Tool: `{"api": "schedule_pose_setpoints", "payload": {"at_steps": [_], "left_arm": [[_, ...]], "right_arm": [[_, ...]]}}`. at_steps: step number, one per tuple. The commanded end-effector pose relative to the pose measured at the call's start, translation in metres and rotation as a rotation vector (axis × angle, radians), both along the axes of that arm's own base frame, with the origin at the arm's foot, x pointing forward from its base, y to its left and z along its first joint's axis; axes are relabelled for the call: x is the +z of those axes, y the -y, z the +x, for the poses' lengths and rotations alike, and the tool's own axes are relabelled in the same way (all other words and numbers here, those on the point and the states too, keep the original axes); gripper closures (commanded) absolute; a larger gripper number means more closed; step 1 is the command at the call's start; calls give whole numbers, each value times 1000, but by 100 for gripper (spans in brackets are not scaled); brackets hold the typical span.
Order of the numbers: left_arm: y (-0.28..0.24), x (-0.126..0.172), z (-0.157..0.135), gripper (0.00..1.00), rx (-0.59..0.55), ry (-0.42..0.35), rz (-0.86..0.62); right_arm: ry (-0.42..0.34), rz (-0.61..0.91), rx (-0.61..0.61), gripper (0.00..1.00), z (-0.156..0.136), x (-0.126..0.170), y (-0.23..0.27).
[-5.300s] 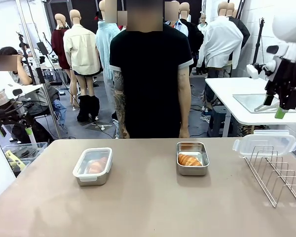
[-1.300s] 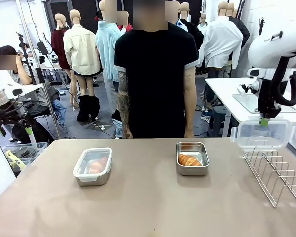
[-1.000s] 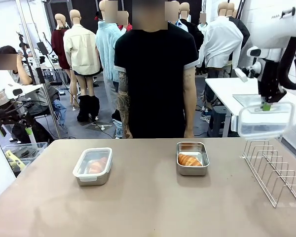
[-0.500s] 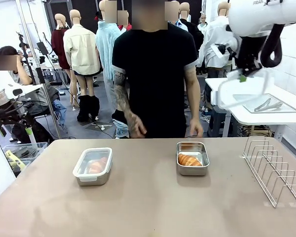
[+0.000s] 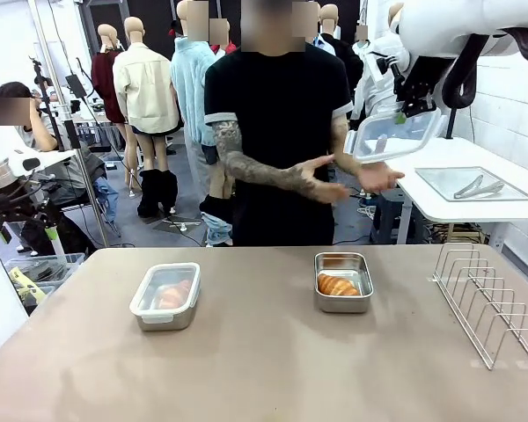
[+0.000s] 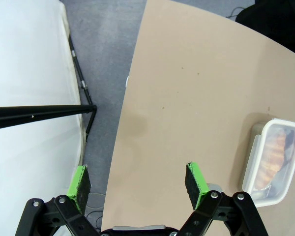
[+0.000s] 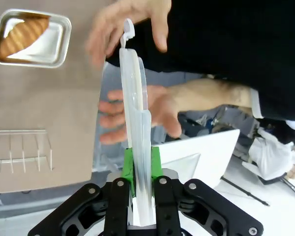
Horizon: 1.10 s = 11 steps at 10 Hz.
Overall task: Place the bread in airtight containers.
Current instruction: Release when the human grabs the Airtight Container lid.
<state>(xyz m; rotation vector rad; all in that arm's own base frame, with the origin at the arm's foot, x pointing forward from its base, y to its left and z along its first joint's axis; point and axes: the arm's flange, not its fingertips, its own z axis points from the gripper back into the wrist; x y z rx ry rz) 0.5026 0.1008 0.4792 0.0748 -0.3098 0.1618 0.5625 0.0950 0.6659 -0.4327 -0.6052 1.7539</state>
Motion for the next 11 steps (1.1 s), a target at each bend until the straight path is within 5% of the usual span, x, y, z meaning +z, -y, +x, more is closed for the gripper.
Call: {"api": "schedule_pose_setpoints", "payload": {"at_steps": [1,11], "left_arm": [[-1,0,-2,0,6,-1,8],[-1,0,-2,0,6,-1,8]], "right_arm": [[-24,32,23,100,6,-1,9],[0,0,0,100,0,0,0]]}}
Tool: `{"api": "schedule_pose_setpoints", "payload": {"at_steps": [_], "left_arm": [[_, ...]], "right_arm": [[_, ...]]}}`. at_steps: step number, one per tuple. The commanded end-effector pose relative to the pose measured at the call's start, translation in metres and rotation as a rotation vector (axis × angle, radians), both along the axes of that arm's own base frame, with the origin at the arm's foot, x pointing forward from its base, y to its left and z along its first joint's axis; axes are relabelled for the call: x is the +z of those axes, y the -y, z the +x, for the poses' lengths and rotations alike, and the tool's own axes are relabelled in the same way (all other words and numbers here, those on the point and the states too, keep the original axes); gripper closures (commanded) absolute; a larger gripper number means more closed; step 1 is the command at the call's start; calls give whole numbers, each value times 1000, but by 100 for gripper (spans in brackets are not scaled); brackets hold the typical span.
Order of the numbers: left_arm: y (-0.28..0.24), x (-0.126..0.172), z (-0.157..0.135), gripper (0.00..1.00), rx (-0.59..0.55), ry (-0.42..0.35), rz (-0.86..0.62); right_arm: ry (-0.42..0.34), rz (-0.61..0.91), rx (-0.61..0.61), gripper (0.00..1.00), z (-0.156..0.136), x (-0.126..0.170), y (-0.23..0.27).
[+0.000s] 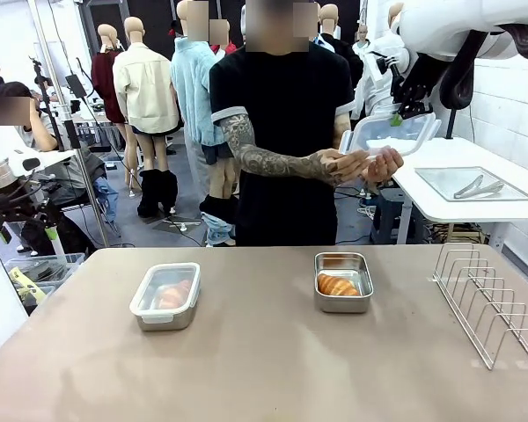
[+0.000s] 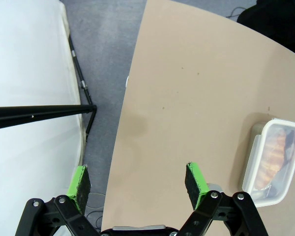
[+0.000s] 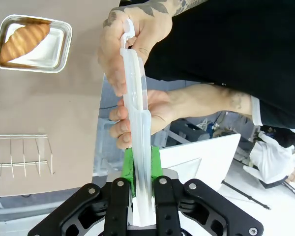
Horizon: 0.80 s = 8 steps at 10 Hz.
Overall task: Place the bread in airtight containers.
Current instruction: Release when the human grabs the Airtight Container lid.
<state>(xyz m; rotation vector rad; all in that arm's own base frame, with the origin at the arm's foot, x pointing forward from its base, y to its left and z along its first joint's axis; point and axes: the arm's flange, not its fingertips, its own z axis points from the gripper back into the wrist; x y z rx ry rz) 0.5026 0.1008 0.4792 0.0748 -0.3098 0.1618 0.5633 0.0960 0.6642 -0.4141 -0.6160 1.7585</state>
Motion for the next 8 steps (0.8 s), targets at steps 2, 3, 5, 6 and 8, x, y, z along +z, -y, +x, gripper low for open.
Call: {"api": "schedule_pose_setpoints", "payload": {"at_steps": [2,3,5,6,8], "left_arm": [[-1,0,-2,0,6,-1,8],[-1,0,-2,0,6,-1,8],[-1,0,-2,0,6,-1,8],[-1,0,-2,0,6,-1,8],[-1,0,-2,0,6,-1,8]], "right_arm": [[-24,-11,5,96,-4,1,0],[-68,-24,28,76,-11,3,4],[-164,-24,24,37,-39,14,25],[-199,-20,-23,17,-51,17,37],[-246,-9,-15,0,-73,15,61]]}}
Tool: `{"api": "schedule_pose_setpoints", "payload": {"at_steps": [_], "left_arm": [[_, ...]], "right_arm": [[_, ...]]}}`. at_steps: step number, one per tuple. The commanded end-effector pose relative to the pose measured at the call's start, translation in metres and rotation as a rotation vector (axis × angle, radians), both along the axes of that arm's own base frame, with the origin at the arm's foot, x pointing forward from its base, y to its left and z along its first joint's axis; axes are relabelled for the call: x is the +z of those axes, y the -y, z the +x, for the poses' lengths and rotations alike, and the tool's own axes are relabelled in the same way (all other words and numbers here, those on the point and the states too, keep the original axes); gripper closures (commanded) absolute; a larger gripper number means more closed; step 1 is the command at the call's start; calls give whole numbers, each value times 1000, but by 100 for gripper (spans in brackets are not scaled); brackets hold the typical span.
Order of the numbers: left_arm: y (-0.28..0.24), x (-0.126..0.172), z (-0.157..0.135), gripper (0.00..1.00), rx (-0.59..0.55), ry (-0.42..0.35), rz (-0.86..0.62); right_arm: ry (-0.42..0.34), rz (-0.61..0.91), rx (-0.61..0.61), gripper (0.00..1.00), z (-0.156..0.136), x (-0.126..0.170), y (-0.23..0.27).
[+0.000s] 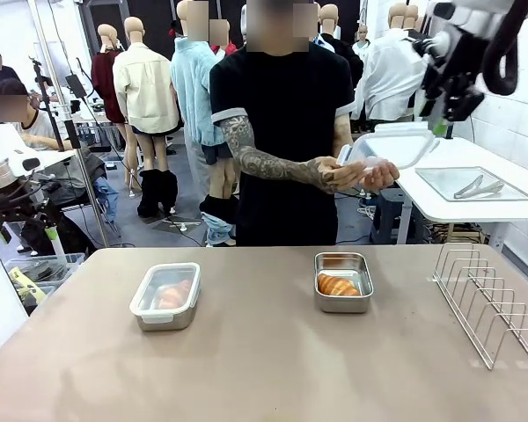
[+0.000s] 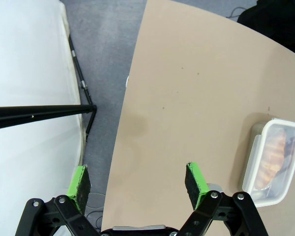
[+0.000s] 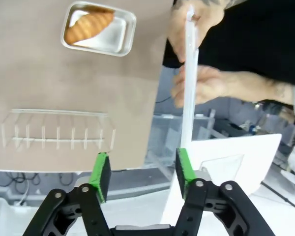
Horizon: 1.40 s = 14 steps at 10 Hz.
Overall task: Place the bread in airtight containers.
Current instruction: Release when the human grabs the Airtight Container lid.
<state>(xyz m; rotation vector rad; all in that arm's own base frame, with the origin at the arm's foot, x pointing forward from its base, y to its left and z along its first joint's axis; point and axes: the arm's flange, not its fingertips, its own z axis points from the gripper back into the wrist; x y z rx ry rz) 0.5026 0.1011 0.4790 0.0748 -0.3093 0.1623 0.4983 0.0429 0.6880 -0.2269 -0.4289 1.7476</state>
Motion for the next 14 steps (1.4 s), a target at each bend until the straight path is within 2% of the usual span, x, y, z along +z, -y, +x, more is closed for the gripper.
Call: {"api": "schedule_pose_setpoints", "payload": {"at_steps": [1,2,4,9,11,14], "left_arm": [[0,0,-2,0,5,0,9],[0,0,-2,0,5,0,9],[0,0,-2,0,5,0,9],[0,0,-2,0,5,0,9],[0,0,-2,0,5,0,9],[0,0,-2,0,5,0,9]], "right_arm": [[-58,23,64,0,-16,-10,21],[-113,59,83,0,-19,-14,36],[-200,151,30,0,-7,-24,65],[-326,307,12,0,20,-75,124],[-339,327,-12,0,23,-93,132],[-320,287,-13,0,15,-87,126]]}}
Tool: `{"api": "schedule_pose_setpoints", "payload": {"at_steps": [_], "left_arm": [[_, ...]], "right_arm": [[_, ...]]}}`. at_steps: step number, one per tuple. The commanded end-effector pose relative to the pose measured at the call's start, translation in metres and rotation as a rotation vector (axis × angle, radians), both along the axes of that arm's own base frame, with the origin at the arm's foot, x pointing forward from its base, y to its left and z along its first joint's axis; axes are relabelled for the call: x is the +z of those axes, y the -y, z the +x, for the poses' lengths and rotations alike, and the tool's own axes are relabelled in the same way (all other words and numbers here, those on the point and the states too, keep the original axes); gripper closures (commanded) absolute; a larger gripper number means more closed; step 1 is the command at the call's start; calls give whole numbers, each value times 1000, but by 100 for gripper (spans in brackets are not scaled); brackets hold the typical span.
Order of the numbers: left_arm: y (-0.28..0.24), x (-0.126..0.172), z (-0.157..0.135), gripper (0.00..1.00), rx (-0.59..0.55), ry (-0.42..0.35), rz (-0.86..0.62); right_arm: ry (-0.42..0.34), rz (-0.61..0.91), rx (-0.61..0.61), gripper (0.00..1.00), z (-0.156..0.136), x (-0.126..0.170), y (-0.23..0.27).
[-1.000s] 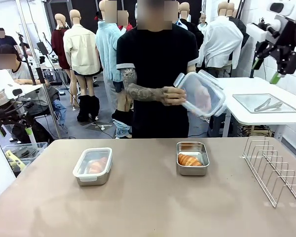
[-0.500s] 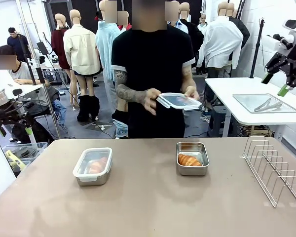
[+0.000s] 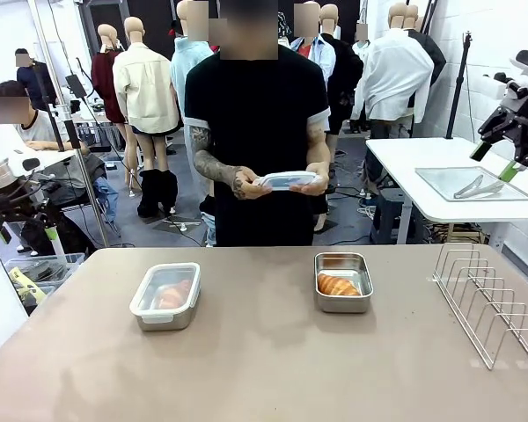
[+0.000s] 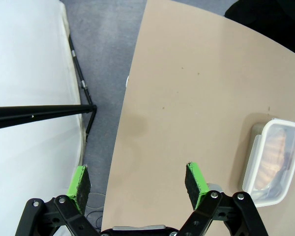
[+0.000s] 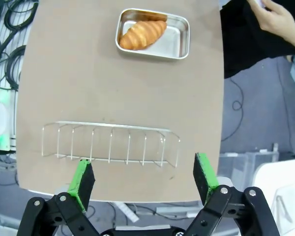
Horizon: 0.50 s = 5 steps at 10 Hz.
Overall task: Place the bread in airtight containers.
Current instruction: Release when the human grabs the Airtight Container lid.
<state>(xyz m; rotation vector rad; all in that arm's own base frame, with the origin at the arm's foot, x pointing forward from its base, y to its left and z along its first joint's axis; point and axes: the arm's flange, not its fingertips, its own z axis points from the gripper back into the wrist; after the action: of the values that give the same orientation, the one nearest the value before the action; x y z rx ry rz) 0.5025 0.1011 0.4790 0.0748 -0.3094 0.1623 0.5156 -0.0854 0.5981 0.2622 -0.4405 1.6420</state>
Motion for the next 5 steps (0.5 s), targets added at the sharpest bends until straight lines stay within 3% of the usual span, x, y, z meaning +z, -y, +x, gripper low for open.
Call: {"api": "schedule_pose_setpoints", "payload": {"at_steps": [1,5], "left_arm": [[0,0,-2,0,5,0,9],[0,0,-2,0,5,0,9]], "right_arm": [[5,-10,6,0,-2,3,-3],[5,-10,6,0,-2,3,-3]]}}
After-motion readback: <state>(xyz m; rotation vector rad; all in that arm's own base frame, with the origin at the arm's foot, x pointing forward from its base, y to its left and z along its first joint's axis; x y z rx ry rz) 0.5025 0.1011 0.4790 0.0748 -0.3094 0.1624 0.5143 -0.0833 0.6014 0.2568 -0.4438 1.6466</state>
